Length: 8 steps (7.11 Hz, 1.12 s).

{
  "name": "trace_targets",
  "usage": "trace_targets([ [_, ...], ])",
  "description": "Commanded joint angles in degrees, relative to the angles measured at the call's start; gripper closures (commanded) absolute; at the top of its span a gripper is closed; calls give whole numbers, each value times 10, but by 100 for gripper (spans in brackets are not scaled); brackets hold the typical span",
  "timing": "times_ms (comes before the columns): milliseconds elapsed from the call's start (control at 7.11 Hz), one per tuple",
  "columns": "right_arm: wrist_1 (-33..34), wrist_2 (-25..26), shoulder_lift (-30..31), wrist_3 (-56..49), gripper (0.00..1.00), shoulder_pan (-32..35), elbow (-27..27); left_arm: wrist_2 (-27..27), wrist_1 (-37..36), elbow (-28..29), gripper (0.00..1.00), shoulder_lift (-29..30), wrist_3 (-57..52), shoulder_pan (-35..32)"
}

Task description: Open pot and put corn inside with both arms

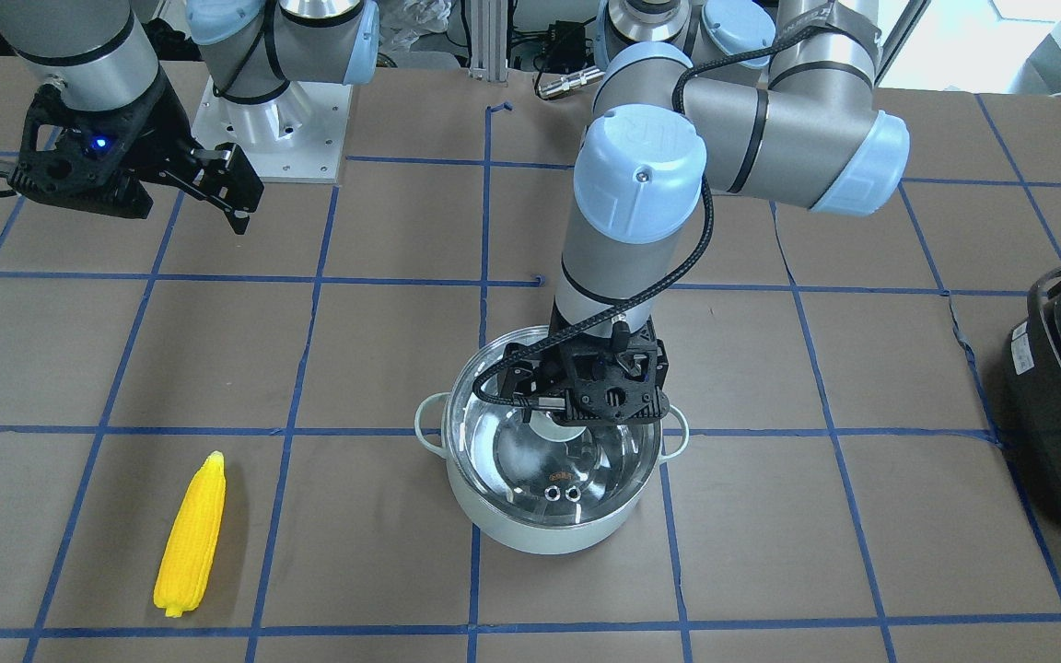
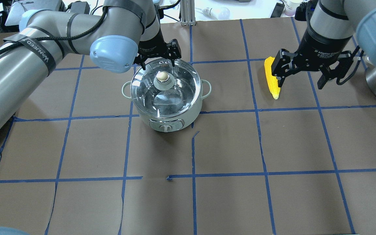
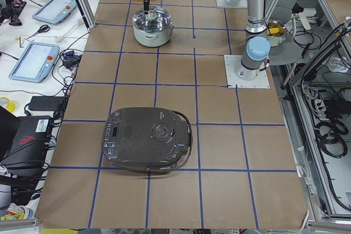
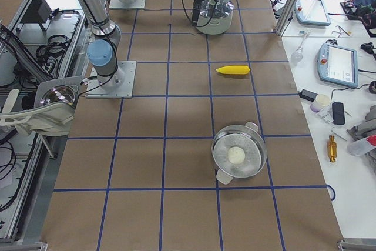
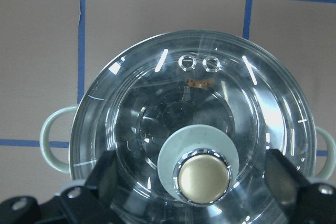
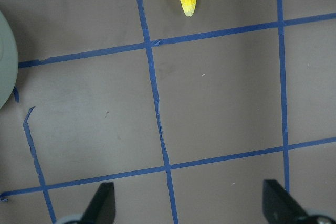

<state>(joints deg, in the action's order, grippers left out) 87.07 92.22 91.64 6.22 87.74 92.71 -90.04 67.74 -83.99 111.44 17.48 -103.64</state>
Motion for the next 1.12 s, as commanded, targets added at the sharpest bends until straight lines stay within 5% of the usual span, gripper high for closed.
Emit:
trace_targets([
  [0,31,-3,-31,-2,0,-7,3,0,-1,-7,1,15,-2,-5],
  [422,185,-2,-108,-52,0,-34,12,-1,-1,-14,10,17,-5,-7],
  [984,375,-2,-253,-104,0,-38,14,6,7,-16,53,7,2,-8],
])
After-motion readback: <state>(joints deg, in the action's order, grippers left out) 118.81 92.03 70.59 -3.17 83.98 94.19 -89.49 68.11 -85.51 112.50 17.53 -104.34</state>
